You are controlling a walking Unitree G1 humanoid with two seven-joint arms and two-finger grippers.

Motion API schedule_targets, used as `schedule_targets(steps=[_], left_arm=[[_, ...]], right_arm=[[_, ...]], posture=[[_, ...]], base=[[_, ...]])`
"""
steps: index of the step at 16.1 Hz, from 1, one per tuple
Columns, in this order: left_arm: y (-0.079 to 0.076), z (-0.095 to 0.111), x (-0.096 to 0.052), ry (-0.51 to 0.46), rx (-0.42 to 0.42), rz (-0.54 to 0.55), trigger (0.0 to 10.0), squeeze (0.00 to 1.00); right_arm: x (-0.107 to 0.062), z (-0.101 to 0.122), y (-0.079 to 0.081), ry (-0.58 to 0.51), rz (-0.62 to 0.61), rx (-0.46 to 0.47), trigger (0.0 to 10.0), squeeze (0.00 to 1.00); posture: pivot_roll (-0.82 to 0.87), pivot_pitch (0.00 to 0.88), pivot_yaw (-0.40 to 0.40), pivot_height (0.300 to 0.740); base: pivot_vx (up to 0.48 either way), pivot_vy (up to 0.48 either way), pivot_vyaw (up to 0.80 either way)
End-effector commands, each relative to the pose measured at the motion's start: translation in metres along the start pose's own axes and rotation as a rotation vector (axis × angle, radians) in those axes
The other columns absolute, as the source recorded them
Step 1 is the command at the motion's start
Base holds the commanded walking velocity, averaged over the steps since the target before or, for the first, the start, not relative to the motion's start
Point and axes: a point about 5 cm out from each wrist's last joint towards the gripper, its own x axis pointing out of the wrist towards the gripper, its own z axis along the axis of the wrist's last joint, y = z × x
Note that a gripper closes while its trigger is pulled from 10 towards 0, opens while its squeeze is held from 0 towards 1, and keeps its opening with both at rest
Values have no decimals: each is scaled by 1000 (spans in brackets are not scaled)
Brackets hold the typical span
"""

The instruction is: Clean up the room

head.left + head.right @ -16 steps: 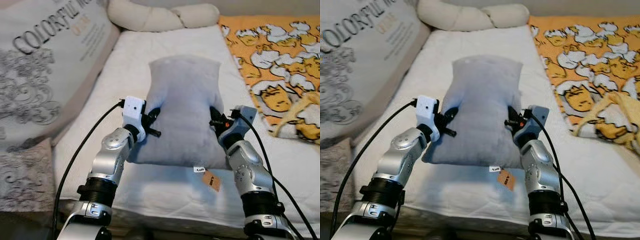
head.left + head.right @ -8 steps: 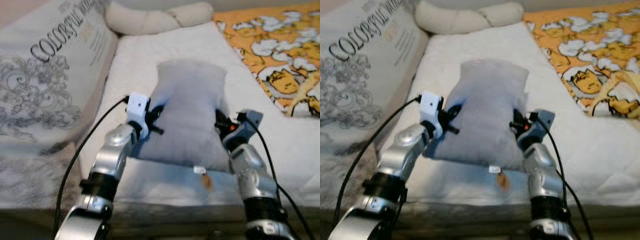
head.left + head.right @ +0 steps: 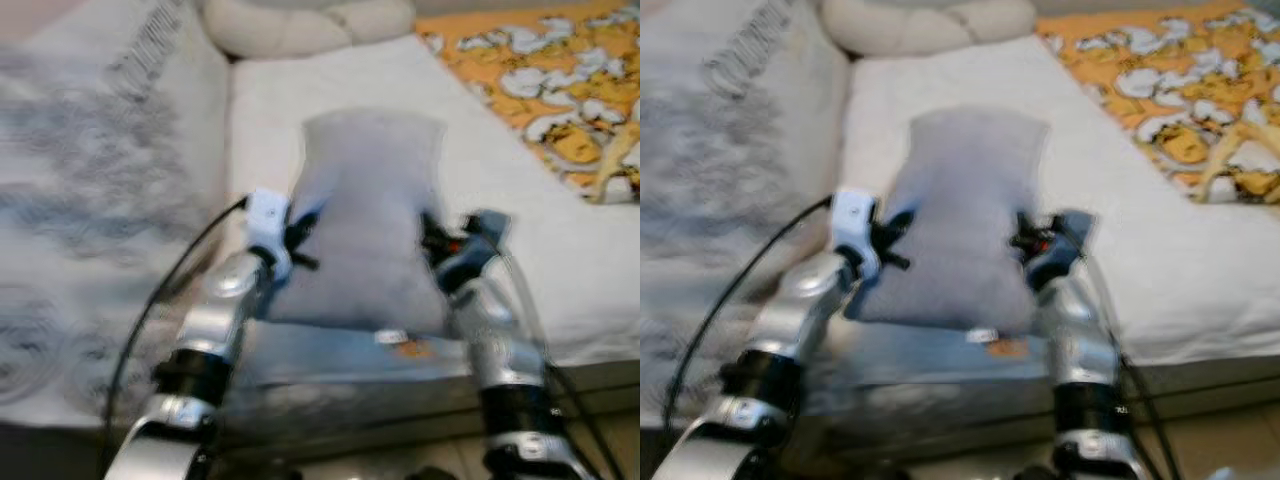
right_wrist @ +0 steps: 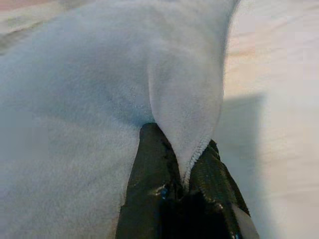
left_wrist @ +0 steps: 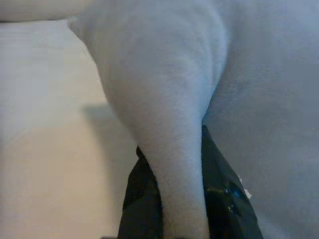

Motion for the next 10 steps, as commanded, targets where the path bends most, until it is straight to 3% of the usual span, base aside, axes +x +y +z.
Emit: schedule_targets(steps=[1, 5, 7, 10], left_arm=[[0, 7, 1, -35, 10, 20, 10000, 0], [4, 13, 1, -72, -10, 20, 10000, 0], [3, 14, 0, -78, -8, 21, 10000, 0], [3, 13, 0, -79, -10, 26, 10000, 0]], right_arm=[[-3, 11, -4, -22, 5, -35, 10000, 0], [-7, 7, -5, 15, 21, -27, 10000, 0], [-3, 4, -5, 35, 23, -86, 10000, 0], [-2, 6, -6, 41, 8, -71, 10000, 0]], posture=[[-41, 0, 99, 740], [-45, 0, 105, 740], [-43, 0, 99, 740], [-40, 0, 93, 740]], base=[[0, 0, 0], [0, 0, 0], [277, 0, 0], [319, 0, 0]])
